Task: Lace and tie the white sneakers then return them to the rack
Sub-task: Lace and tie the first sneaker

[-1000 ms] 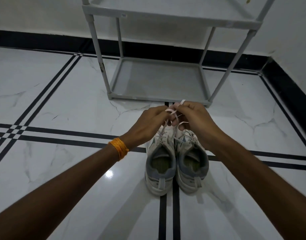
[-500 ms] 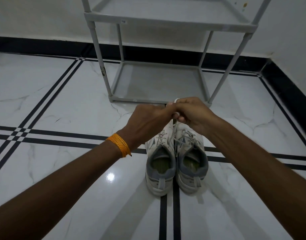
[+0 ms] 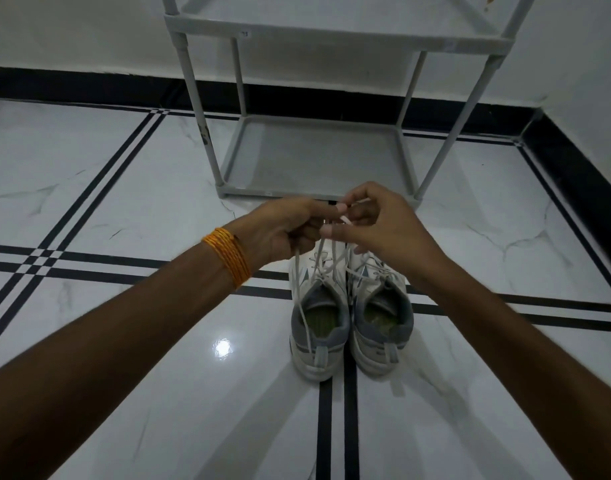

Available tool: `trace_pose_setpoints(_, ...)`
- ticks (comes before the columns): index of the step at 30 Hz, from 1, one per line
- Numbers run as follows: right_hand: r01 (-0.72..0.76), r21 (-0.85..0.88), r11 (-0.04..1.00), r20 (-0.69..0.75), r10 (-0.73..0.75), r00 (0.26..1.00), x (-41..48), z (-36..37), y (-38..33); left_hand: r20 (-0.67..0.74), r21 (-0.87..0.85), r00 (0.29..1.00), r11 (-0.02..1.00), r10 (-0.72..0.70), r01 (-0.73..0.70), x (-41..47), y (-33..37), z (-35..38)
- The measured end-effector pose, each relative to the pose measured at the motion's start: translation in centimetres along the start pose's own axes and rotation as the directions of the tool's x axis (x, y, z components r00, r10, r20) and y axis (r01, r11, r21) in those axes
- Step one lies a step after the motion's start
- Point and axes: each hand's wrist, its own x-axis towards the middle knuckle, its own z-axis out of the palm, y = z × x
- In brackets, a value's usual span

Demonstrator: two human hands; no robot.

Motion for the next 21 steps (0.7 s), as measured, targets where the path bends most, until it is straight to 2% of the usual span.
trace_pose_setpoints(2, -0.015, -0.047, 0.999, 0.016, 0.016, 1.0, -0.1, 0.5, 0.3, -0.003, -0.007, 1.0, 1.0, 0.005, -0.005, 0.0, -0.1, 0.0)
trace_pose_setpoints(5, -0.058, 0.071, 0.996, 0.012, 0.057, 0.998, 0.3, 0.2, 0.6, -0.017, 0.045, 0.999, 0.998, 0.05, -0.049, 0.1, -0.2, -0.4)
trace_pose_setpoints(8, -0.067, 0.081, 0.994, -0.046, 0.071, 0.996, 0.5, -1.6, 0.1, -0.044, 0.099, 0.993, 0.989, 0.11, -0.105, 0.2, -0.4, -1.7)
trace_pose_setpoints(11, -0.111, 0.054, 0.992, -0.115, 0.116, 0.987, 0.4, -4.0, 0.8, -0.088, 0.247, 0.974, 0.952, 0.207, -0.18, 0.6, -1.3, -4.0)
trace_pose_setpoints(12, -0.135, -0.025, 0.991, -0.16, 0.13, 0.979, 0.4, -4.7, 1.6, -0.111, 0.34, 0.96, 0.917, 0.259, -0.208, 0.9, -1.9, -4.9)
trace_pose_setpoints(13, -0.178, -0.188, 0.966, -0.215, 0.137, 0.967, 0.5, -5.5, 2.8, -0.15, 0.476, 0.935, 0.853, 0.32, -0.215, 1.2, -2.8, -5.9)
trace_pose_setpoints(14, -0.243, -0.397, 0.885, -0.274, 0.139, 0.952, 0.5, -6.3, 4.1, -0.194, 0.633, 0.901, 0.751, 0.388, -0.187, 1.7, -3.7, -7.2)
trace_pose_setpoints(15, -0.3, -0.577, 0.76, -0.308, 0.138, 0.941, 0.4, -6.9, 5.2, -0.23, 0.762, 0.867, 0.636, 0.441, -0.121, 2.3, -4.7, -8.6)
trace_pose_setpoints(16, -0.339, -0.682, 0.648, -0.3, 0.176, 0.938, 0.2, -7.3, 6.3, -0.252, 0.842, 0.852, 0.538, 0.46, -0.041, 2.8, -5.8, -9.9)
trace_pose_setpoints(19, -0.337, -0.809, 0.482, -0.154, 0.379, 0.913, -0.3, -6.3, 8.5, -0.228, 0.954, 0.888, 0.275, 0.4, 0.121, 3.4, -9.0, -11.6)
trace_pose_setpoints(21, -0.244, -0.856, 0.456, -0.041, 0.409, 0.912, -0.4, -4.8, 9.5, -0.13, 0.989, 0.901, 0.124, 0.414, 0.085, 3.6, -10.4, -10.7)
